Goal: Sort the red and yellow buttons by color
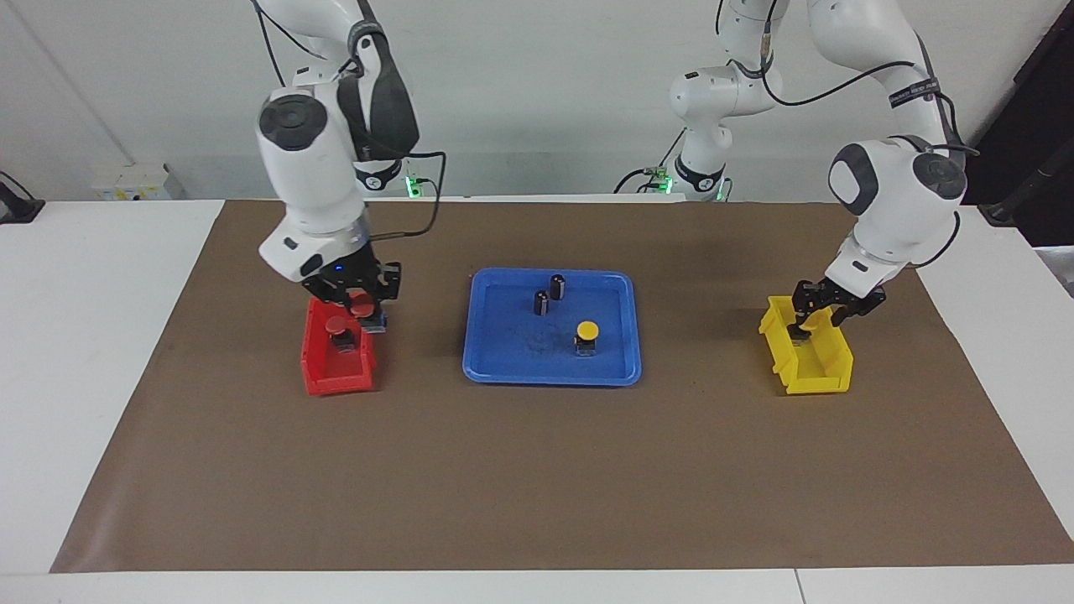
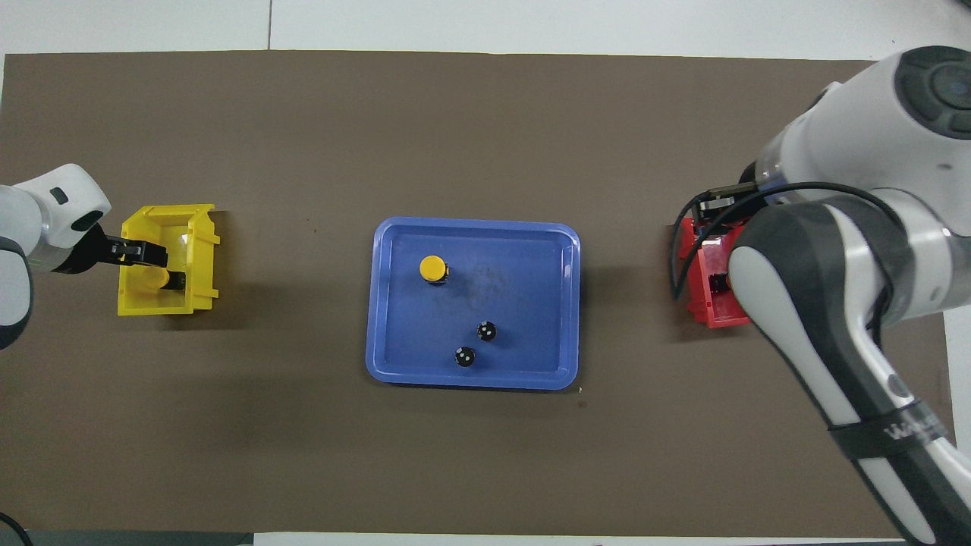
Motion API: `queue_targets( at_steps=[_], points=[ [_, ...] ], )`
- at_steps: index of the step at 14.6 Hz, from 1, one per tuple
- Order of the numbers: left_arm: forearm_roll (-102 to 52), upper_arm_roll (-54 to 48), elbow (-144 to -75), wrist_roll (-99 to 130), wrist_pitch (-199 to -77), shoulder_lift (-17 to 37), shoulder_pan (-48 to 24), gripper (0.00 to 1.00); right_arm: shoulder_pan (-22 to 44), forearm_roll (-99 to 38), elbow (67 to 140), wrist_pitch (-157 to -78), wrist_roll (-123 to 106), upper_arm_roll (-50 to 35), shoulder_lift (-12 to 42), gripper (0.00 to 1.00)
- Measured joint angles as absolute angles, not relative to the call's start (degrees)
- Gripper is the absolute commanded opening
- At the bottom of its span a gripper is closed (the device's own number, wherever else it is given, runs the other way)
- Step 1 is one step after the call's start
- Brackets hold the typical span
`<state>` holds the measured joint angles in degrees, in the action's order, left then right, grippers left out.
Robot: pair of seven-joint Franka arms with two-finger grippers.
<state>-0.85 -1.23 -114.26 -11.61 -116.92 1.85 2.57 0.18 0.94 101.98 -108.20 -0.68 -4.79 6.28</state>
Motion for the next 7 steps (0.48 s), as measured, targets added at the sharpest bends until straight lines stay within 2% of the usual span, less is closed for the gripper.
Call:
queue_targets(
  at_steps=[2, 7],
  points=[
    [-1.0, -1.9, -110.2, -5.1, -113.8, 1.6, -0.5, 1.0, -2.3, 0.8, 104.3, -111.6, -2.7, -4.8, 6.6, 0.27],
    [-1.1, -3.1, -109.7, 24.9, -117.4, 2.4, -20.7, 1.0, -3.2, 0.8, 111.5, -120.1, -2.8, -4.9, 6.8, 0.27]
  ],
)
